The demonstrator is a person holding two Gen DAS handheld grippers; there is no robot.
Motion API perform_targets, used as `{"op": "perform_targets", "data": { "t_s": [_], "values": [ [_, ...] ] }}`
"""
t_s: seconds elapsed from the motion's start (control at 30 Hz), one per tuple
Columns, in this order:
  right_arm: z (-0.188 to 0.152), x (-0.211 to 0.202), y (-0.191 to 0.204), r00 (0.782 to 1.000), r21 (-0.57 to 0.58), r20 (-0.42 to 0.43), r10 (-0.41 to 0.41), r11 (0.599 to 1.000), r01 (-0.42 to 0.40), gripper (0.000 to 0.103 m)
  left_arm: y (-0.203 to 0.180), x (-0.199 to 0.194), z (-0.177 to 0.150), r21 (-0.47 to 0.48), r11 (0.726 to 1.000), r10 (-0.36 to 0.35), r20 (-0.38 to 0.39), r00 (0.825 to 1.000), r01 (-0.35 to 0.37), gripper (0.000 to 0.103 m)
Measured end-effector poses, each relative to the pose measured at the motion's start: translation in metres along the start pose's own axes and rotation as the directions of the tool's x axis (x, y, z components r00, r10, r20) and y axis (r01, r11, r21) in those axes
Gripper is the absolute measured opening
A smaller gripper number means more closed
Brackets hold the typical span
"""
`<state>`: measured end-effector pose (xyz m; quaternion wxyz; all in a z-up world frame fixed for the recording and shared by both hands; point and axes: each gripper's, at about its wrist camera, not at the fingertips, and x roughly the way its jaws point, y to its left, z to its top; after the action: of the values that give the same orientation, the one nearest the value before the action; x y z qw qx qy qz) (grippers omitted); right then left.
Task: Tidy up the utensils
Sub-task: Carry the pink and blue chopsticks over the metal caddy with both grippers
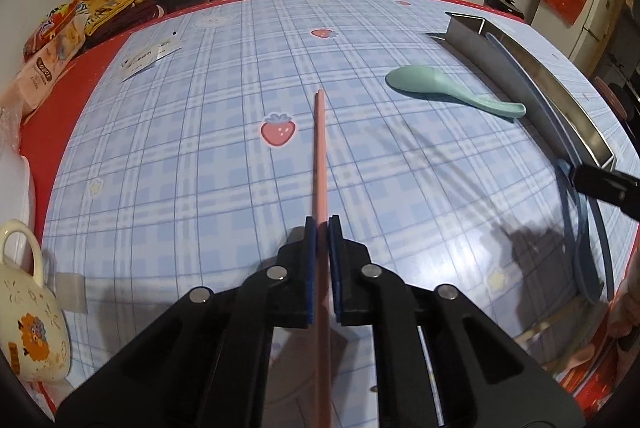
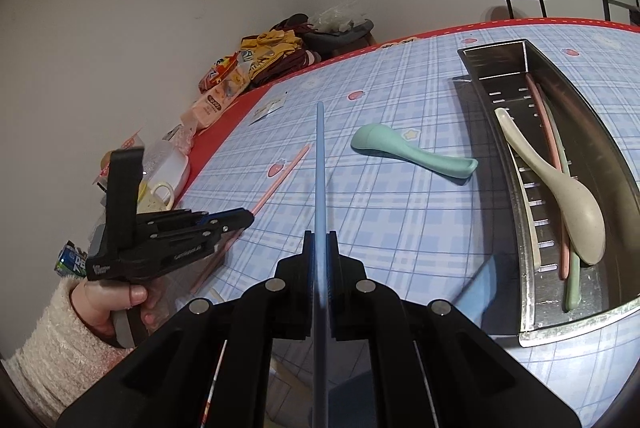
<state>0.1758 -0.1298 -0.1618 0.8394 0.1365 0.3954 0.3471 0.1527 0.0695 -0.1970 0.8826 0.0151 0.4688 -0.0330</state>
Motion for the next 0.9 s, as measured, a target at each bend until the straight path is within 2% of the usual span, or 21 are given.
{"op": "perform_targets", "data": {
  "t_s": [0.6, 0.7, 0.9],
  "values": [
    [-0.003, 0.008, -0.003, 1.000, 0.013, -0.016, -0.024, 1.000, 0.025, 0.006, 0.005, -0.006, -0.015, -0.062, 0.997, -0.051, 0.063, 0.997, 0.055, 0.012],
    [-0.003, 0.008, -0.004, 1.000, 0.016, -0.016, -0.026, 1.000, 0.026, 0.006, 0.005, -0.006, -0.016, -0.061, 0.997, -0.045, 0.066, 0.997, 0.049, 0.012],
    [-0.003, 0.009, -0.004, 0.999, 0.019, -0.015, -0.031, 0.999, 0.032, 0.006, -0.006, -0.007, -0.018, -0.015, 1.000, 0.015, 0.071, 0.997, -0.014, 0.011]
  ]
}}
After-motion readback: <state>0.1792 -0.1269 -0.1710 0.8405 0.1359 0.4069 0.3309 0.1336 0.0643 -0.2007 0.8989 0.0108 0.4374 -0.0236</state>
